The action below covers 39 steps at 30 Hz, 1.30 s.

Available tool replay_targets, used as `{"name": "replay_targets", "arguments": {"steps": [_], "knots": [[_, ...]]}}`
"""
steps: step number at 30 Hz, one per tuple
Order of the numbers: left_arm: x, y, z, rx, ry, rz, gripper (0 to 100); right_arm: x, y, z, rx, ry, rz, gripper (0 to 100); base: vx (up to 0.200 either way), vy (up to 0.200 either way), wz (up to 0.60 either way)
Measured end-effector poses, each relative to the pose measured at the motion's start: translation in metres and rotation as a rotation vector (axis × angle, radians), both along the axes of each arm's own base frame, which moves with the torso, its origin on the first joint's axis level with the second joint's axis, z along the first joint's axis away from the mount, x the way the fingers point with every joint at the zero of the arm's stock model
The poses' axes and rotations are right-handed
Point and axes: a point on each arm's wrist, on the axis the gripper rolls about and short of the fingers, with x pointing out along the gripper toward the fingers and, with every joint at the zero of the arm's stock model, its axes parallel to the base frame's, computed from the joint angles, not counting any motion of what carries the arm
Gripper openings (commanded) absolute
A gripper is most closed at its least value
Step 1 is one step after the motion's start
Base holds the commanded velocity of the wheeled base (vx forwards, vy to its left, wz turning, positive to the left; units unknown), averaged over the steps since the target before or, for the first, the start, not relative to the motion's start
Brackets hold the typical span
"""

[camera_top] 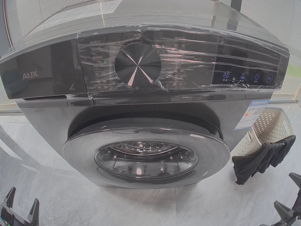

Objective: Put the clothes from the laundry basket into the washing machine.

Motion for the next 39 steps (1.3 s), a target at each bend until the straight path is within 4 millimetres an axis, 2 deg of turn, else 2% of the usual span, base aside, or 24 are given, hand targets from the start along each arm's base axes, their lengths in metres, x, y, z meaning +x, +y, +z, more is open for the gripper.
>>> {"name": "replay_targets", "arguments": {"steps": [12, 19, 26, 32, 39], "knots": [[0.0, 0.0, 0.0, 0.0, 0.0, 0.0, 100, 0.054, 0.008, 0.016, -0.052, 0.208, 0.253, 100, 0.0, 0.0, 0.0], [0.0, 0.0, 0.0, 0.0, 0.0, 0.0, 100, 0.087, 0.018, 0.029, -0.058, 0.3, 0.329, 100, 0.0, 0.0, 0.0], [0.0, 0.0, 0.0, 0.0, 0.0, -0.001, 100, 0.127, 0.03, 0.045, 0.0, 0.323, 0.316, 100, 0.0, 0.0, 0.0], [0.0, 0.0, 0.0, 0.0, 0.0, -0.001, 100, 0.156, 0.046, 0.044, -0.008, 0.335, 0.255, 100, 0.0, 0.0, 0.0], [0.0, 0.0, 0.0, 0.0, 0.0, -0.001, 100, 0.173, 0.065, 0.04, -0.018, 0.355, 0.178, 100, 0.0, 0.0, 0.0]]}}
